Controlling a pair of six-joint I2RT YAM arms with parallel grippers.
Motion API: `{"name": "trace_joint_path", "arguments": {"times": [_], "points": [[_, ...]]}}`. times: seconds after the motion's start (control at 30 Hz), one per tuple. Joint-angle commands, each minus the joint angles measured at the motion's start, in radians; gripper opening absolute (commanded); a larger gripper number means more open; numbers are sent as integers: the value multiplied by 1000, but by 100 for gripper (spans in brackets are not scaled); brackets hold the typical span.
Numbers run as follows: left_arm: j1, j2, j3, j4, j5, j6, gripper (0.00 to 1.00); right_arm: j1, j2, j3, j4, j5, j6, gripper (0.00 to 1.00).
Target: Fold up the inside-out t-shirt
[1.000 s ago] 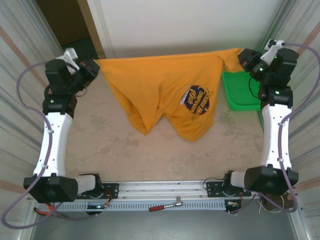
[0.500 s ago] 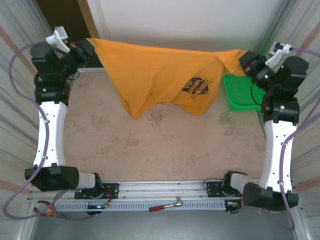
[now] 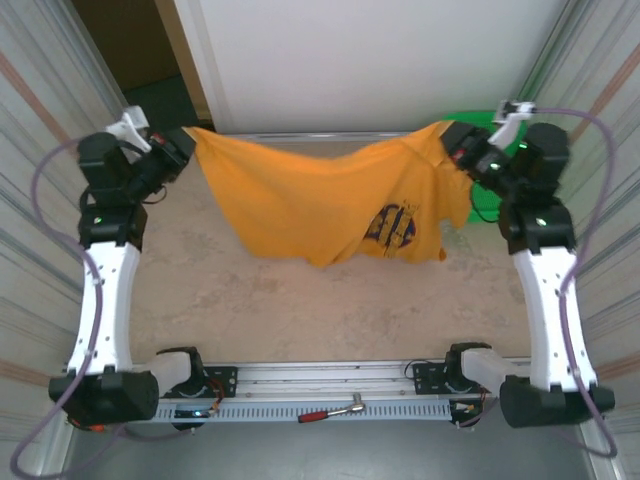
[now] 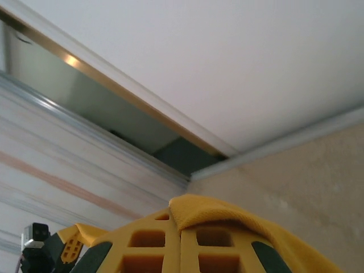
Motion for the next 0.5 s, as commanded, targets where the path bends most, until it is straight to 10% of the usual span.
{"name": "trace_joint_path", "arguments": {"times": [0.0,0.2,0.47], "points": [[7,152,-117,0,-15,57,0,50,146,-101,29,102,-42,6],[7,419,-111,-14,-8,211,0,38,416,-108,83,107,-59,51],[10,429,-120,-63,-84,305,0,41,385,-179,35,207,-158,55]]}}
